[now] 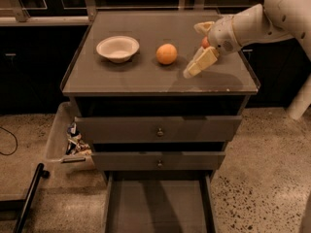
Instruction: Place orange into bottom drawer
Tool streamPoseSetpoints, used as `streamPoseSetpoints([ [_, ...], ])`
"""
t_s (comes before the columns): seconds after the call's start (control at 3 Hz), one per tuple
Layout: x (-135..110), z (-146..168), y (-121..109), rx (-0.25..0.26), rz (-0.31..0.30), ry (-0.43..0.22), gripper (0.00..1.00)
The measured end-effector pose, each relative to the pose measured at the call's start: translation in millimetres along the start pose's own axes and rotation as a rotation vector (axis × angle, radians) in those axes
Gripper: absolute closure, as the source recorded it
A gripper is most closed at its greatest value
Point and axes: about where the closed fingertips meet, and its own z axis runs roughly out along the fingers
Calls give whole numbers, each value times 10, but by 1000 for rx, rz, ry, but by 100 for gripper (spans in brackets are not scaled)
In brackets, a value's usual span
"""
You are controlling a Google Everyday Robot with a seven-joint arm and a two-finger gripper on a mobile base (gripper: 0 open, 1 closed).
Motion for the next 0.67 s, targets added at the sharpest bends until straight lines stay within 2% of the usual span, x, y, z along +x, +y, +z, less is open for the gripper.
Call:
streamPoseSetpoints([
  [0.67,-45,415,-258,30,-31,78,0],
])
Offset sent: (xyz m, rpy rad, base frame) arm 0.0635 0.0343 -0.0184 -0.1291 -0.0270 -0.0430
